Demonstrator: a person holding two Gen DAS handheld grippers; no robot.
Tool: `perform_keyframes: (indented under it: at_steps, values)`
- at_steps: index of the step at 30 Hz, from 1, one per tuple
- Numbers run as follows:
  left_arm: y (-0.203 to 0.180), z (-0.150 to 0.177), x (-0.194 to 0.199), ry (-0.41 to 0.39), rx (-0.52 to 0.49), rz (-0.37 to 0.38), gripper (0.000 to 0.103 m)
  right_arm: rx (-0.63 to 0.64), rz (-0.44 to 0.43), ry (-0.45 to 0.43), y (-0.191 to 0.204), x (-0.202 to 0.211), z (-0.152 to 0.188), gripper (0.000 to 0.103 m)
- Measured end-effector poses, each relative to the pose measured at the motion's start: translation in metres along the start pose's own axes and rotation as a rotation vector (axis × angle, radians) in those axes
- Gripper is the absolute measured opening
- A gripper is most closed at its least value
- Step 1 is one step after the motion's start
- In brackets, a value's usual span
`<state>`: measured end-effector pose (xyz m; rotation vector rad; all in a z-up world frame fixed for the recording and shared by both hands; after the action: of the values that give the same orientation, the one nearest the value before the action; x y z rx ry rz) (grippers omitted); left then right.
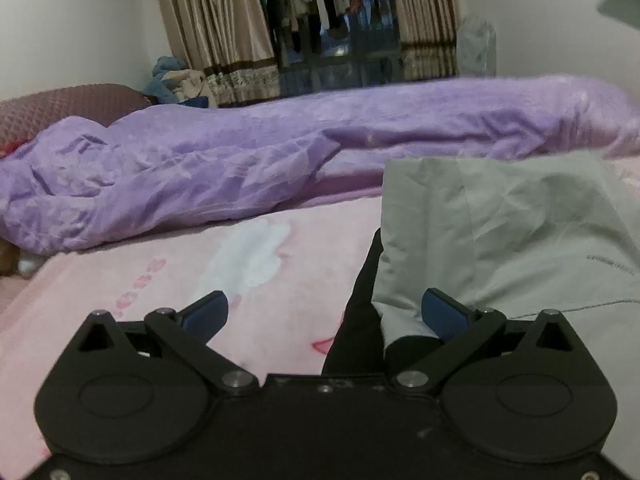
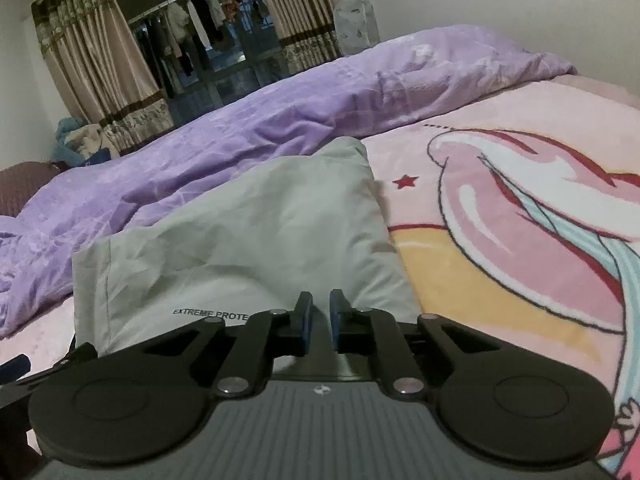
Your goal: Fold large clothes
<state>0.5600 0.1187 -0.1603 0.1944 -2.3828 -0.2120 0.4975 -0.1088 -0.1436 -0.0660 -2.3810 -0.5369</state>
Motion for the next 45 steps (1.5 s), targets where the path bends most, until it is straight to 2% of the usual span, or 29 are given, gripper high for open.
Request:
perform_keyframes:
  at_steps: [3,5,6,7,8,10,12,14,16,18,20,24,31,35,36,38,40,42,44,45]
  values:
    - [-0.015,-0.011,0.014,0.020,-0.095,-0.129,0.103,0.016,0.003,0.003,0.002,-0.001,-0.001,0.021]
    - [-0.024,-0.027,0.026,-0.014,-0.171,-0.190,0.103,0.026,-0.014,0.038,0.007,0.006,-0.003,0.034]
    - [-0.027,-0.034,0.036,-0.041,-0.190,-0.197,0.103,0.017,-0.026,0.054,0.009,0.012,-0.007,0.038]
    - [-0.030,-0.044,0.043,-0.069,-0.196,-0.197,0.103,0.016,-0.033,0.033,0.012,0.025,-0.014,0.045]
    - [-0.033,-0.055,0.048,-0.093,-0.190,-0.191,0.103,0.038,-0.045,-0.016,0.016,0.036,-0.023,0.056]
    - [-0.039,-0.075,0.044,-0.109,-0.162,-0.178,0.103,0.063,-0.062,-0.085,0.017,0.044,-0.044,0.066]
    - [-0.044,-0.092,0.017,-0.069,-0.135,-0.189,0.103,0.066,-0.038,-0.091,0.014,0.029,-0.065,0.065]
    - [-0.052,-0.099,-0.018,-0.015,-0.146,-0.115,0.103,0.078,-0.021,-0.024,0.008,-0.004,-0.081,0.062]
    - [-0.056,-0.095,-0.053,0.066,-0.155,-0.079,0.103,0.111,-0.013,0.068,0.002,-0.044,-0.084,0.062]
    - [-0.056,-0.084,-0.080,0.137,-0.125,-0.009,0.103,0.110,0.015,0.090,-0.006,-0.067,-0.080,0.066]
    - [-0.050,-0.084,-0.083,0.133,-0.074,0.041,0.103,0.101,0.001,0.083,-0.006,-0.065,-0.080,0.067]
    - [-0.044,-0.083,-0.092,0.149,-0.011,0.109,0.103,0.132,0.027,0.080,-0.001,-0.066,-0.076,0.069]
    - [-0.040,-0.075,-0.084,0.160,0.065,0.185,0.103,0.119,0.002,0.075,-0.004,-0.062,-0.080,0.070]
    - [-0.038,-0.074,-0.073,0.136,0.075,0.169,0.103,0.123,-0.013,0.059,-0.005,-0.058,-0.081,0.071]
    - [-0.038,-0.075,-0.066,0.116,0.066,0.151,0.103,0.121,-0.039,0.046,-0.005,-0.053,-0.080,0.071]
    - [-0.038,-0.079,-0.048,0.075,0.060,0.109,0.103,0.122,-0.143,-0.004,-0.005,-0.032,-0.081,0.071]
    - [-0.041,-0.085,-0.029,0.016,0.042,0.105,0.103,0.114,-0.218,-0.068,-0.004,-0.011,-0.083,0.071]
    - [-0.049,-0.086,-0.011,-0.043,-0.007,0.118,0.103,0.130,-0.237,-0.112,0.001,-0.001,-0.084,0.071]
    - [-0.059,-0.083,-0.006,-0.093,-0.029,0.110,0.103,0.157,-0.219,-0.074,0.007,-0.010,-0.079,0.071]
    - [-0.063,-0.080,-0.012,-0.085,-0.032,0.111,0.103,0.161,-0.206,-0.035,0.009,-0.020,-0.077,0.071]
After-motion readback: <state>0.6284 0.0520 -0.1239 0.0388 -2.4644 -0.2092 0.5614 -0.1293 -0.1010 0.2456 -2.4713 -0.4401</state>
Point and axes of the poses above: each gripper's, at about its wrist camera, not at the fingertips, and x roughly against the way its jaws point, y to its left, z to its underside, the point moved 6 cm from there along -x, roughly the way its jaws point, and after that the axes turned 15 degrees about y, right-handed, at the moved point
